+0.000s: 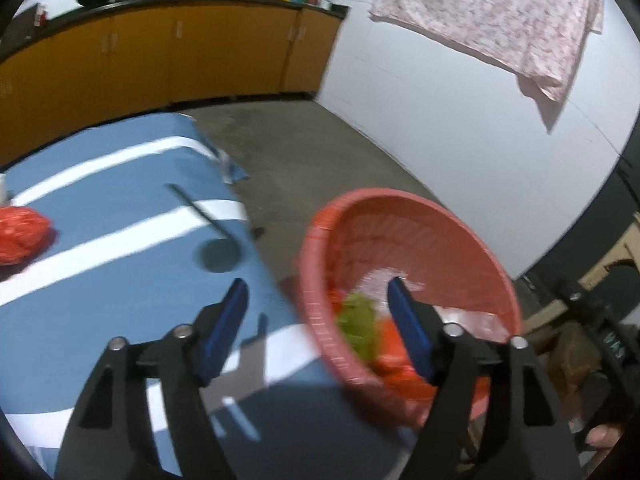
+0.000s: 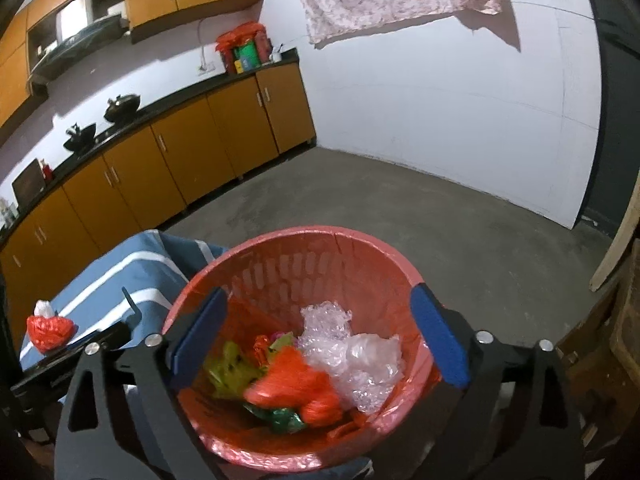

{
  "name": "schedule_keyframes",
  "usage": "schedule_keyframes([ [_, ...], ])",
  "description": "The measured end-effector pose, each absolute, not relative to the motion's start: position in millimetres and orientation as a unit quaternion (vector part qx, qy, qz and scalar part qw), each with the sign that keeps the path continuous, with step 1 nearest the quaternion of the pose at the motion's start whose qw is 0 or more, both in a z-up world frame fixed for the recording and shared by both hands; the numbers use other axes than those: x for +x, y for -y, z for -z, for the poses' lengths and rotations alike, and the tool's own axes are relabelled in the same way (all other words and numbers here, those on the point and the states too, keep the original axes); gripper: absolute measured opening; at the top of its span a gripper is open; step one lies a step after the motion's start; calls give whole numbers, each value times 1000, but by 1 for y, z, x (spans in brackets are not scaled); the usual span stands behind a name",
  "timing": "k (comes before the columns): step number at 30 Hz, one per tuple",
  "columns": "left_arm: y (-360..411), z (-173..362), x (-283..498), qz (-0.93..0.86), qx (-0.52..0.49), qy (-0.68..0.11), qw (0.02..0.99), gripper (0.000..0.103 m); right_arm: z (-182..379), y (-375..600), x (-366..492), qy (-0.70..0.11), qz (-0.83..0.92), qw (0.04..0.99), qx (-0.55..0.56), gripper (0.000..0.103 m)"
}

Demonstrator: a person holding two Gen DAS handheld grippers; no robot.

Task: Collect trash
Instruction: 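Carry red bag and light green bag to the red basket and release both, then grasp the last red bag with the right tool while the left tool grasps clear bag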

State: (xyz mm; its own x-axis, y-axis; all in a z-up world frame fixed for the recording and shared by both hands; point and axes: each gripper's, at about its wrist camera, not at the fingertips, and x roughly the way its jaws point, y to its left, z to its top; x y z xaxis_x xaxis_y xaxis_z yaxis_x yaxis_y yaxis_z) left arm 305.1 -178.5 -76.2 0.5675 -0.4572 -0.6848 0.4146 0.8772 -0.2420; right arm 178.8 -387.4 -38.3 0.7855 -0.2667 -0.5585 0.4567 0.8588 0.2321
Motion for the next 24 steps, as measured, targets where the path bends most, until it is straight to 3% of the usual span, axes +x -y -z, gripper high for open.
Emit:
schedule_keyframes([
  [7, 99, 68, 292, 164, -5, -358, 919, 93, 30, 346, 194, -263, 180, 938, 139, 101],
  [11, 35, 66, 283, 95, 5, -341, 935, 97, 32, 297, 214, -279, 130, 945, 107, 101],
  [24, -158, 71, 255, -105, 8, -318, 942, 99, 36, 77, 303, -286, -83, 953, -51, 101],
])
